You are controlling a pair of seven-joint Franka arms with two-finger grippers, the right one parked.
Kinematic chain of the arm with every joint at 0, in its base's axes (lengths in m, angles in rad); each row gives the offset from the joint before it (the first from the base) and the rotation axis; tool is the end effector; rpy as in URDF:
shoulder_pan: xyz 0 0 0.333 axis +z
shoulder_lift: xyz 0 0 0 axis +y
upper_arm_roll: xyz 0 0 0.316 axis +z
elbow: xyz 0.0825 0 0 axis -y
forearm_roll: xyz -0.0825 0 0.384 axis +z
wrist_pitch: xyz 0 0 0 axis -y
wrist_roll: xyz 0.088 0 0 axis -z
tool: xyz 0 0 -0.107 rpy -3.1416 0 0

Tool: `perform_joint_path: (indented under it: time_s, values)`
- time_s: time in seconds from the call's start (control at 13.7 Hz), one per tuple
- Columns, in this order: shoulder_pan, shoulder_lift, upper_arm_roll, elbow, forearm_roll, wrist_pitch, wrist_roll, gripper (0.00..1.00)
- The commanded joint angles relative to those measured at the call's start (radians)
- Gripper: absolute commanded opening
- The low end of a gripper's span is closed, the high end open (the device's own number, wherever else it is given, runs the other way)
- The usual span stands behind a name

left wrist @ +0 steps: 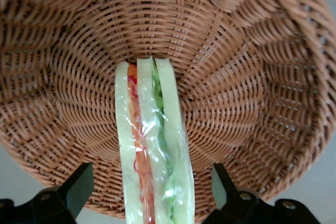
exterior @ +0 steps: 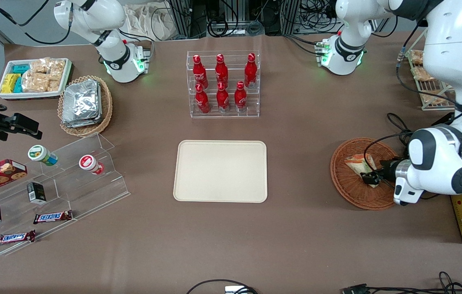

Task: Place sandwich from basket to tray
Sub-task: 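Lower the open left gripper over the wrapped sandwich in the basket, then close the left gripper on the sandwich and lift it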

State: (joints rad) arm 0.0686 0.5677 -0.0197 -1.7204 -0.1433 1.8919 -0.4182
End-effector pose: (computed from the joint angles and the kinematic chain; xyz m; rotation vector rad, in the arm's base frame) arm 0.6232 0.0208 0.2329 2.9054 0.8052 -0.6331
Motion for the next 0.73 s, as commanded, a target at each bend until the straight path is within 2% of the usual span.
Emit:
perform_joint_path:
  time_s: [0.0,0.44,0.51,0.66]
  values:
    - [0.002,0.037,-0.002,0.015,-0.035,0.012,-0.021,0.99]
    - [-0.003,0.064,-0.003,-0.018,-0.038,0.068,-0.021,0.99]
    - [-0.003,0.064,-0.003,-0.018,-0.038,0.069,-0.021,0.91]
    - [-0.004,0.060,-0.003,-0.018,-0.038,0.067,-0.021,0.64]
